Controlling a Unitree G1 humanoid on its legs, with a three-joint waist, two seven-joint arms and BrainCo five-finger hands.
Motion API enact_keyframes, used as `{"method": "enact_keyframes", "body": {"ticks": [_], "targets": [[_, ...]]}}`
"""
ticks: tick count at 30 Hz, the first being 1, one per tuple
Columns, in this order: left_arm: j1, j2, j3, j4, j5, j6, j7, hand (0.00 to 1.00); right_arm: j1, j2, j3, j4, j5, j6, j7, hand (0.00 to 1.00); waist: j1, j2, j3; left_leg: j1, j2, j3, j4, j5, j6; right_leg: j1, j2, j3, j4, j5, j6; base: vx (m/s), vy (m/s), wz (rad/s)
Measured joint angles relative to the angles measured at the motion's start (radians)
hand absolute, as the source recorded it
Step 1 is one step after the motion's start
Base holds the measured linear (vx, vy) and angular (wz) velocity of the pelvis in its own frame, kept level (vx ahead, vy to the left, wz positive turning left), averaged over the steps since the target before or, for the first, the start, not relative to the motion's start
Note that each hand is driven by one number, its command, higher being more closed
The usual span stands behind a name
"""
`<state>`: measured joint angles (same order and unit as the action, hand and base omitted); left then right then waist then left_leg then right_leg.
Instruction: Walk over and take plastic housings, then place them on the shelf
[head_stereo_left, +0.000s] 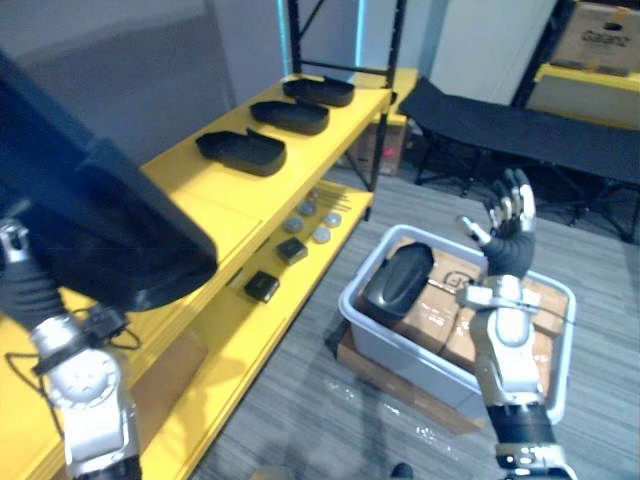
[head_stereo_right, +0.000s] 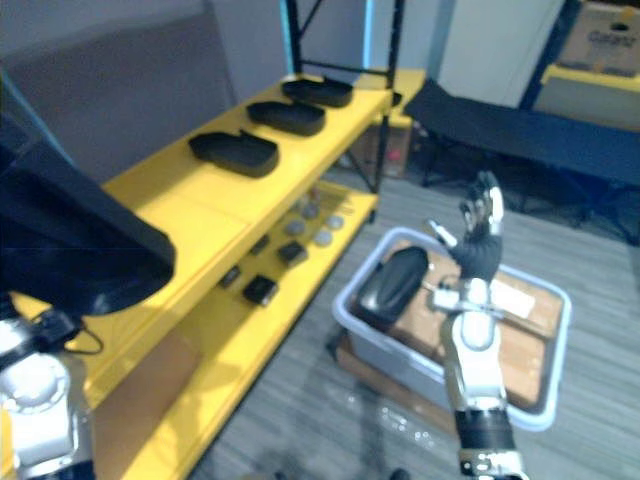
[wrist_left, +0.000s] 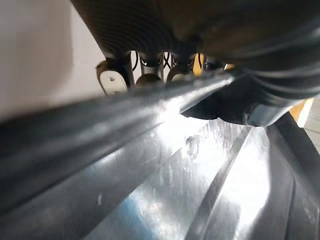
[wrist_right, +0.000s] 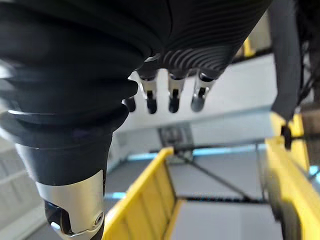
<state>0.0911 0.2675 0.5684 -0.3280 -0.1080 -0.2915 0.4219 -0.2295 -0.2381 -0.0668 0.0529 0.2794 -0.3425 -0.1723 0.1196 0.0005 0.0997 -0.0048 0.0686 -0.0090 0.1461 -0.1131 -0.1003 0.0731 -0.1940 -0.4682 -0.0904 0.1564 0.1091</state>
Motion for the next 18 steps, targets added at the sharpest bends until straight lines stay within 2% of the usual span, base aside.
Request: {"method": "enact_keyframes", "body": {"ticks": [2, 4, 6, 7, 10, 12, 15, 18], "targets": [[0.039, 0.0, 0.081, 0.0, 0.023, 0.0, 0.01, 1.0, -0.014, 0.0, 0.011, 0.0, 0.002, 0.006, 0.02, 0.0, 0.041, -0.003, -0.018, -0.019, -0.002, -0.036, 0.002, 0.001, -0.001, 0.003, 0.001, -0.03, 0.0, -0.002, 0.002, 0.05, -0.028, 0.4], [0.059, 0.0, 0.134, 0.001, 0.041, 0.0, 0.013, 1.0, -0.035, 0.0, 0.017, 0.004, 0.004, 0.014, 0.032, 0.0, 0.068, -0.002, -0.019, -0.026, -0.009, -0.068, 0.003, 0.006, -0.001, 0.02, -0.001, -0.065, 0.0, -0.004, 0.003, 0.05, -0.014, 0.54], [0.096, 0.001, 0.188, 0.004, 0.04, 0.0, 0.015, 1.0, -0.06, 0.001, 0.051, 0.027, 0.023, 0.022, 0.044, 0.0, 0.115, -0.001, -0.029, -0.035, -0.022, -0.118, 0.001, 0.013, 0.002, 0.04, -0.006, -0.12, 0.0, -0.004, 0.003, 0.05, 0.001, 0.67], [0.106, 0.001, 0.204, 0.006, 0.039, 0.0, 0.015, 1.0, -0.069, 0.003, 0.061, 0.04, 0.024, 0.025, 0.044, 0.0, 0.126, -0.001, -0.03, -0.036, -0.025, -0.128, 0.001, 0.013, 0.003, 0.048, -0.008, -0.136, 0.0, -0.006, 0.004, 0.03, 0.011, 0.64], [0.147, 0.0, 0.259, 0.023, 0.033, -0.001, 0.012, 1.0, -0.094, 0.022, 0.099, 0.08, 0.024, 0.038, 0.045, 0.0, 0.17, -0.008, -0.04, -0.054, -0.051, -0.184, -0.001, 0.019, 0.007, 0.073, -0.022, -0.197, 0.001, -0.025, 0.02, 0.03, 0.01, 0.66], [0.211, -0.01, 0.308, 0.028, 0.014, -0.004, 0.006, 1.0, -0.108, 0.054, 0.13, 0.117, 0.022, 0.048, 0.04, 0.0, 0.216, -0.009, -0.044, -0.066, -0.064, -0.227, 0.001, 0.022, 0.007, 0.09, -0.029, -0.24, 0.009, -0.037, 0.032, 0.05, -0.018, 0.55], [0.269, -0.075, 0.355, 0.027, -0.024, -0.027, -0.004, 1.0, -0.11, 0.079, 0.162, 0.138, 0.021, 0.079, 0.041, 0.0, 0.25, -0.006, -0.044, -0.065, -0.077, -0.247, 0.002, 0.022, 0.007, 0.104, -0.034, -0.264, 0.01, -0.048, 0.03, 0.03, 0.004, 0.3], [0.312, -0.152, 0.367, 0.027, -0.05, -0.056, -0.012, 1.0, -0.112, 0.095, 0.182, 0.165, 0.02, 0.105, 0.043, 0.0, 0.268, -0.005, -0.043, -0.068, -0.083, -0.267, 0.005, 0.022, 0.007, 0.117, -0.032, -0.283, 0.01, -0.055, 0.032, 0.03, -0.007, 0.22]]}}
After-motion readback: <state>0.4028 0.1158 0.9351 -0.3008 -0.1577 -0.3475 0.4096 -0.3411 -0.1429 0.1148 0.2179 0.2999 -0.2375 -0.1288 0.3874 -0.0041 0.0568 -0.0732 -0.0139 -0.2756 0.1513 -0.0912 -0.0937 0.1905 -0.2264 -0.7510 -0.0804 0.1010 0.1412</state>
